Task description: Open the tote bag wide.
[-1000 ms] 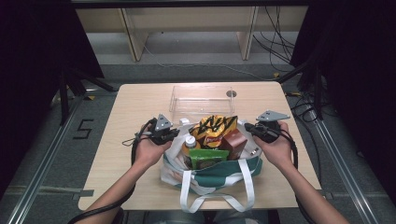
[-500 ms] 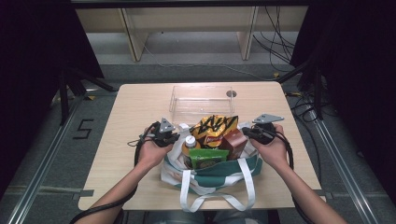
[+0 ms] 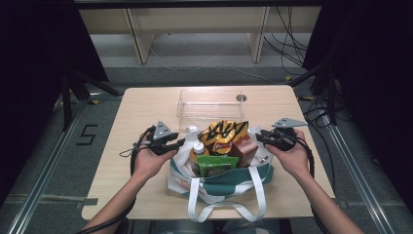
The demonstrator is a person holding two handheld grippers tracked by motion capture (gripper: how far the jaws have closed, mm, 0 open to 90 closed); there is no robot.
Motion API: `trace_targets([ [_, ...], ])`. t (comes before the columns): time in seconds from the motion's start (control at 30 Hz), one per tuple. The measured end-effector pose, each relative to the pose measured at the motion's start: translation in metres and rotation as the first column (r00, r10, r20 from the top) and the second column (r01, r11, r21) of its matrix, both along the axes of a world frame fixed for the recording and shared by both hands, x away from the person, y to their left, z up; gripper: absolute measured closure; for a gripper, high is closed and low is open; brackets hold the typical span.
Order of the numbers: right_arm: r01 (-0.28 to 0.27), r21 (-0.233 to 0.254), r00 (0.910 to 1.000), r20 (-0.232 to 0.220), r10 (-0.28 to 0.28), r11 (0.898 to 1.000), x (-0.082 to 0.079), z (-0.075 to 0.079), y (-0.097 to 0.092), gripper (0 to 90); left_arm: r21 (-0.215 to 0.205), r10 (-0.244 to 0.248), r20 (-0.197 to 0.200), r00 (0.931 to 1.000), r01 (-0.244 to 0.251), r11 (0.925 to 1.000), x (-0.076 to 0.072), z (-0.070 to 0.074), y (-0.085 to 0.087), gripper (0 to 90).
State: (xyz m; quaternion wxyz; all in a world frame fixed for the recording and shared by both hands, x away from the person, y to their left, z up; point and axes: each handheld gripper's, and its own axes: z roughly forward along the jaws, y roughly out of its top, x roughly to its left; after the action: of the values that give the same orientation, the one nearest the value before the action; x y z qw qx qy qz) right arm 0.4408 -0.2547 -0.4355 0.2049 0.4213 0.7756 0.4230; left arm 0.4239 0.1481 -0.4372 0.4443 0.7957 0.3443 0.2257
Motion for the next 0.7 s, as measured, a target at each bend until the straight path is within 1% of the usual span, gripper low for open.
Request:
trace_targets([
  [0.03, 0.005, 0.009, 0.9998, -0.022, -0.004, 1.000, -0.001, -0.001, -0.001, 69.4, -0.015, 0.003, -0.017, 0.9998, -0.003, 0.9999, -0.002, -0.002, 0.001, 61.8],
  [0.07, -0.003, 0.012, 0.9995, -0.031, 0.004, 1.000, -0.001, -0.002, -0.001, 69.9, -0.006, -0.005, -0.021, 0.9998, 0.005, 1.0000, -0.003, -0.005, 0.002, 62.4],
  [0.1, -0.012, -0.006, 0.9994, -0.033, 0.012, 1.000, 0.000, -0.004, -0.003, 72.2, 0.006, -0.015, -0.036, 0.9993, 0.015, 0.9999, -0.004, -0.008, 0.003, 64.7],
  [0.13, -0.006, -0.007, 0.9989, -0.046, 0.006, 1.000, -0.002, -0.005, -0.002, 75.4, 0.003, -0.020, -0.054, 0.9984, 0.020, 0.9998, -0.005, -0.011, 0.002, 67.1],
  [0.17, 0.000, -0.006, 0.9982, -0.060, 0.000, 1.000, -0.002, -0.006, -0.001, 79.7, 0.019, -0.023, -0.067, 0.9975, 0.024, 0.9995, -0.005, -0.014, 0.002, 69.7],
  [0.2, -0.015, -0.030, 0.9987, -0.050, 0.013, 0.999, 0.000, -0.008, -0.002, 81.2, 0.037, -0.036, -0.060, 0.9975, 0.038, 0.9986, -0.003, -0.017, 0.002, 71.2],
  [0.23, -0.013, -0.033, 0.9982, -0.060, 0.011, 0.999, -0.001, -0.008, -0.002, 82.7, 0.049, -0.034, -0.067, 0.9972, 0.037, 0.9981, -0.003, -0.020, 0.001, 72.1],
  [0.27, -0.018, -0.041, 0.9982, -0.058, 0.015, 0.999, 0.000, -0.009, -0.002, 84.4, 0.062, -0.042, -0.082, 0.9957, 0.047, 0.9969, -0.003, -0.021, 0.001, 73.1],
  [0.3, -0.017, -0.044, 0.9970, -0.076, 0.014, 0.999, 0.000, -0.009, -0.002, 88.2, 0.056, -0.036, -0.075, 0.9965, 0.040, 0.9976, -0.003, -0.023, -0.001, 76.5],
  [0.37, -0.012, -0.045, 0.9971, -0.076, 0.009, 0.999, 0.000, -0.009, -0.002, 88.7, 0.071, -0.044, -0.087, 0.9953, 0.050, 0.9962, -0.003, -0.024, -0.003, 77.5],
  [0.4, -0.015, -0.051, 0.9986, -0.051, 0.013, 0.999, 0.002, -0.013, -0.002, 89.0, 0.086, -0.035, -0.074, 0.9967, 0.042, 0.9955, -0.003, -0.025, -0.004, 79.3],
  [0.43, -0.015, -0.051, 0.9986, -0.051, 0.013, 0.999, 0.002, -0.013, -0.002, 89.0, 0.103, -0.043, -0.073, 0.9964, 0.050, 0.9934, -0.002, -0.025, -0.004, 79.3],
  [0.47, -0.011, -0.051, 0.9981, -0.061, 0.008, 0.999, 0.003, -0.013, -0.002, 89.1, 0.093, -0.034, -0.087, 0.9956, 0.042, 0.9947, -0.002, -0.027, -0.005, 80.3],
  [0.5, -0.003, -0.048, 0.9971, -0.076, -0.001, 0.999, 0.002, -0.013, -0.001, 89.2, 0.099, -0.028, -0.093, 0.9953, 0.037, 0.9944, -0.002, -0.028, -0.006, 81.2],
  [0.53, -0.006, -0.050, 0.9969, -0.079, 0.002, 0.999, 0.003, -0.013, -0.001, 89.3, 0.113, -0.028, -0.089, 0.9956, 0.038, 0.9928, -0.002, -0.029, -0.006, 82.2],
  [0.57, 0.002, -0.045, 0.9950, -0.100, -0.007, 0.999, 0.002, -0.013, -0.001, 89.3, 0.128, -0.040, -0.087, 0.9954, 0.051, 0.9904, -0.002, -0.030, -0.006, 82.8],
  [0.6, -0.013, -0.059, 0.9968, -0.080, 0.008, 0.998, 0.004, -0.014, -0.002, 89.3, 0.122, -0.031, -0.091, 0.9954, 0.042, 0.9917, -0.002, -0.032, -0.007, 83.2],
  [0.63, -0.002, -0.050, 0.9956, -0.094, -0.003, 0.999, 0.004, -0.015, -0.001, 89.4, 0.128, -0.035, -0.097, 0.9946, 0.047, 0.9907, -0.002, -0.033, -0.007, 83.6],
  [0.67, -0.002, -0.050, 0.9956, -0.094, -0.003, 0.999, 0.004, -0.015, -0.001, 89.4, 0.120, -0.028, -0.109, 0.9937, 0.041, 0.9919, -0.002, -0.035, -0.008, 83.6],
  [0.7, 0.001, -0.053, 0.9959, -0.090, -0.006, 0.999, 0.004, -0.016, -0.001, 89.4, 0.166, -0.052, -0.097, 0.9939, 0.068, 0.9838, 0.000, -0.033, -0.005, 83.7],
])
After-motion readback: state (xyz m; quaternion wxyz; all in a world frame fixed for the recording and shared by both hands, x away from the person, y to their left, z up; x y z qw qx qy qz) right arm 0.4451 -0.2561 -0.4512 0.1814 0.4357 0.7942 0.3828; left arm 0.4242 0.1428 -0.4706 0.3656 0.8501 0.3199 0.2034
